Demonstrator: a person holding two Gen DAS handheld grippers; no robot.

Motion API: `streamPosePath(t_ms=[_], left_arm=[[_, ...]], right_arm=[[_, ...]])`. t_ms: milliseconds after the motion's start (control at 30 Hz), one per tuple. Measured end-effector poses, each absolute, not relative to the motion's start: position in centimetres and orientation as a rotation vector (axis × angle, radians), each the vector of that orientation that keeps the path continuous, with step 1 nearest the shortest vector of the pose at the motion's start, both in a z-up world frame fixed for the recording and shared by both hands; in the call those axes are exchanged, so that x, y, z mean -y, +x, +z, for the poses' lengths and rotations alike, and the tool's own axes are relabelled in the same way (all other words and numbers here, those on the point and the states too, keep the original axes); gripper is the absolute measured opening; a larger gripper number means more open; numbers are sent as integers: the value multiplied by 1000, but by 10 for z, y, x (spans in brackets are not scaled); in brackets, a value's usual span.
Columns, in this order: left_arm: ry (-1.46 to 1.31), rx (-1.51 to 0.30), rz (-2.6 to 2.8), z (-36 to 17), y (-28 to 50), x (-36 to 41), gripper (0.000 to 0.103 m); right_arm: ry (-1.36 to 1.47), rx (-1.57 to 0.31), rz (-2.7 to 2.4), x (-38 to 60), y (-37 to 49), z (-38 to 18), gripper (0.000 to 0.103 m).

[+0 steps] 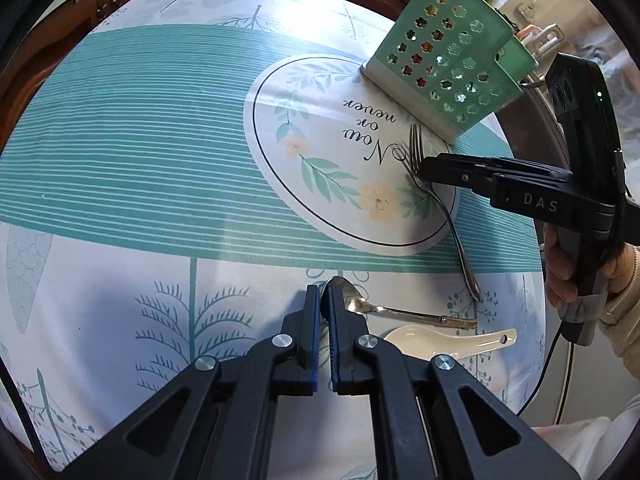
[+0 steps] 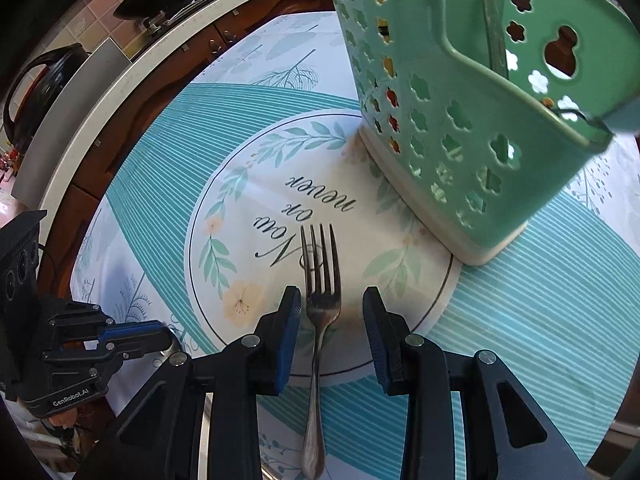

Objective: Organize utensils
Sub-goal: 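Grasp the small spoon with the left tool while the right tool grasps the fork, then carry the small spoon and fork with both tools into the green caddy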

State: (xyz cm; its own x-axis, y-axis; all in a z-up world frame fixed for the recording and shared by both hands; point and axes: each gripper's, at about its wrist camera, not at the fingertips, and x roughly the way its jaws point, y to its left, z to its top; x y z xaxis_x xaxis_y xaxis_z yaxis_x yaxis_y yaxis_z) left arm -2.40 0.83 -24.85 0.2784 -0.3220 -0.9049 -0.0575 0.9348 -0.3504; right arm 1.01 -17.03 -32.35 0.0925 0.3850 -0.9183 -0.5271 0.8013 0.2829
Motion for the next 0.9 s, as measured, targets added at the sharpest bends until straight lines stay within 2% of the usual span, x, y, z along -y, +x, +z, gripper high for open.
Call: streamPosePath(t_ms=[300,333,367,400,667,900], left_arm=[[-247,-1242,-132,-226,-24,-5,1],[-231,-1236,-124,-223,-24,-5,1],[-216,-1231,-117,-220,-24,-4,1],[-200,-1226,-112,-217,-22,-3,1],[-117,-1175,-56,-191,-14,-4,1],[-63,-1125,-39,-167,-4,5,0]], right_arm=[[-210,-1268,787,149,28,-330,32],[-226,-1261,808,145,28,-330,31],[-243,-1250,825,143,27,-330,21],[-260,-1240,838,140,26,-330,19],[-361,-1094,902,137,1,-303,18],[-319,-1026,876,149,-11,-275,17]])
